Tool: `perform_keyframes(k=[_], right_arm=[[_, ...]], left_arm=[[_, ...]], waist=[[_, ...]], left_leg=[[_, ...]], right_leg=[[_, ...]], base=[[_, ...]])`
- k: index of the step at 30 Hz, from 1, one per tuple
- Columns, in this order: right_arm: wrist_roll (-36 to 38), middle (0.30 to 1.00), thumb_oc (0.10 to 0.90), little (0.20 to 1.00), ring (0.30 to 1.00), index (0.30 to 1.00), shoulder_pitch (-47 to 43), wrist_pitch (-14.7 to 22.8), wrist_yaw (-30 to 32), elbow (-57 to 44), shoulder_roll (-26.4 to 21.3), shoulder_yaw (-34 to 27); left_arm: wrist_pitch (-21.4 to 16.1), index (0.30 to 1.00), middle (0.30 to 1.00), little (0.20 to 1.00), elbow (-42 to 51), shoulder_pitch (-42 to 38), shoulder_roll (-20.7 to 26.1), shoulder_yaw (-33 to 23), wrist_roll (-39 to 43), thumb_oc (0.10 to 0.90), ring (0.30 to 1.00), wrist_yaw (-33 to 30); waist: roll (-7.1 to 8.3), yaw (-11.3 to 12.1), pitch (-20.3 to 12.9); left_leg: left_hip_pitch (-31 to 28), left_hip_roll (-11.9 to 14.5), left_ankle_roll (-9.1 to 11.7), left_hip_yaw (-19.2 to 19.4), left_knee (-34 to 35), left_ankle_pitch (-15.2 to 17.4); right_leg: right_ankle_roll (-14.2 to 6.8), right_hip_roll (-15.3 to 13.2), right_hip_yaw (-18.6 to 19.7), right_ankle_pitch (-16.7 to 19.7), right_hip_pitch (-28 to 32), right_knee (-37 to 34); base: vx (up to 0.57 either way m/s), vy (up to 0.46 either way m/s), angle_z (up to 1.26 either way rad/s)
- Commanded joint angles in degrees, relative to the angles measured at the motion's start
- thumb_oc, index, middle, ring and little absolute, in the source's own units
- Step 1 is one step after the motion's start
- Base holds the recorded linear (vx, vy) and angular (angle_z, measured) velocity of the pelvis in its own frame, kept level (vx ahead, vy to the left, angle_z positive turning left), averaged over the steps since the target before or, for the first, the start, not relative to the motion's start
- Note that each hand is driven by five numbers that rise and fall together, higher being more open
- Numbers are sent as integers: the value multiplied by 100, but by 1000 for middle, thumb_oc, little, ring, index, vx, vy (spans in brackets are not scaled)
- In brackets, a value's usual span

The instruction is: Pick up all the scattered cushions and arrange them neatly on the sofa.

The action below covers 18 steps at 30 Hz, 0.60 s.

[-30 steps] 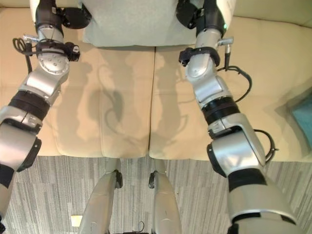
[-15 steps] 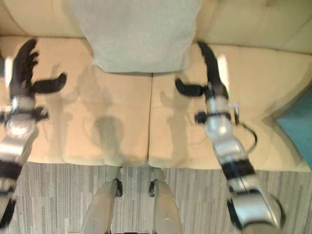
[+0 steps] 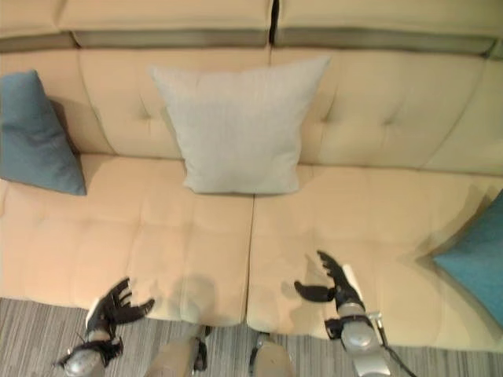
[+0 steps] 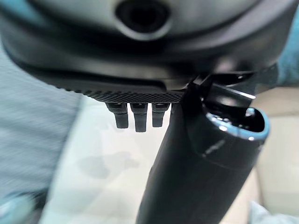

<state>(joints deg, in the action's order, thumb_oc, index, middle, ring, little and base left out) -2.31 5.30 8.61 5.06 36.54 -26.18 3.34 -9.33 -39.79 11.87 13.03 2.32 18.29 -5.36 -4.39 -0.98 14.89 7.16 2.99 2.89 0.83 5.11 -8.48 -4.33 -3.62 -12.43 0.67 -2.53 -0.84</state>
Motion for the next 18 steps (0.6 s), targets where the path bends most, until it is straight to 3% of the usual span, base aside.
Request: perform_keyframes(k=[1, 5, 9, 11, 12, 13, 14, 16, 18], right_arm=[[-207, 900, 800, 900, 900, 900, 41, 271, 65, -140, -187, 50], [-321, 900, 800, 900, 900, 900, -63, 170, 192, 901, -35, 234], [-280, 900, 800, 900, 900, 900, -262, 86, 257, 1426, 23, 305], [-264, 900, 800, 900, 900, 900, -295, 76, 272, 1504, 23, 303], [-231, 900, 800, 900, 900, 900, -388, 20, 259, 1793, 47, 335], [-230, 900, 800, 900, 900, 900, -390, 22, 260, 1796, 45, 337], [-169, 900, 800, 900, 900, 900, -498, -40, 245, 2023, 87, 343], [-117, 900, 800, 900, 900, 900, -546, -69, 231, 2125, 105, 329], [-99, 900, 800, 900, 900, 900, -654, -122, 269, 2324, 140, 337]], left_arm=[[-242, 900, 900, 900, -7, -136, 324, -223, -139, 800, 900, 18], [-143, 900, 900, 900, -947, -321, 235, -9, -471, 800, 900, 27], [-129, 900, 900, 900, -1318, -478, 132, 10, -438, 800, 900, -12], [-121, 900, 900, 900, -1389, -496, 110, 25, -473, 800, 900, -8], [-109, 900, 900, 900, -1509, -533, 62, 77, -486, 800, 900, 7], [-110, 900, 900, 900, -1510, -534, 60, 77, -486, 800, 900, 7], [-112, 900, 900, 900, -1548, -579, 27, 128, -485, 800, 900, 7], [-108, 900, 900, 900, -1538, -612, 16, 155, -454, 800, 900, 15], [-99, 900, 900, 900, -1527, -692, 24, 212, -481, 800, 900, -7]], waist=[[348, -12, -518], [476, 31, -576], [627, 49, -545], [658, 26, -591], [641, -13, -699], [635, -12, -692], [581, -19, -734], [561, -34, -735], [535, -50, -747]], left_leg=[[-401, 22, 112, 378, -70, 613], [-418, 66, 184, 305, -517, 664], [-516, -106, 195, 36, -1434, 1185], [-557, -117, 182, -26, -1651, 1255], [-835, -141, 173, -406, -1911, 1373], [-843, -134, 175, -405, -1913, 1380], [-990, -220, 206, -818, -1915, 1372], [-1072, -245, 214, -930, -1824, 1408], [-1260, -311, 103, -1066, -1427, 1716]], right_leg=[[-106, -105, -62, -481, 38, 127], [-32, -46, -51, -497, 432, -138], [14, -168, 50, -389, 429, -110], [11, -196, 61, -344, 387, -99], [1, -177, 204, -279, 252, -8], [2, -170, 204, -282, 259, -6], [-36, -141, 332, -221, 128, 91], [-56, -148, 380, -181, 41, 161], [-111, -179, 444, -81, -179, 253]], base=[[-24, -101, -1], [-81, -80, 4], [-157, -7, 12], [-129, 54, -10], [-103, 68, -34], [-204, 150, -47], [-98, 81, -28], [-130, 111, -14], [-170, 136, -6]])
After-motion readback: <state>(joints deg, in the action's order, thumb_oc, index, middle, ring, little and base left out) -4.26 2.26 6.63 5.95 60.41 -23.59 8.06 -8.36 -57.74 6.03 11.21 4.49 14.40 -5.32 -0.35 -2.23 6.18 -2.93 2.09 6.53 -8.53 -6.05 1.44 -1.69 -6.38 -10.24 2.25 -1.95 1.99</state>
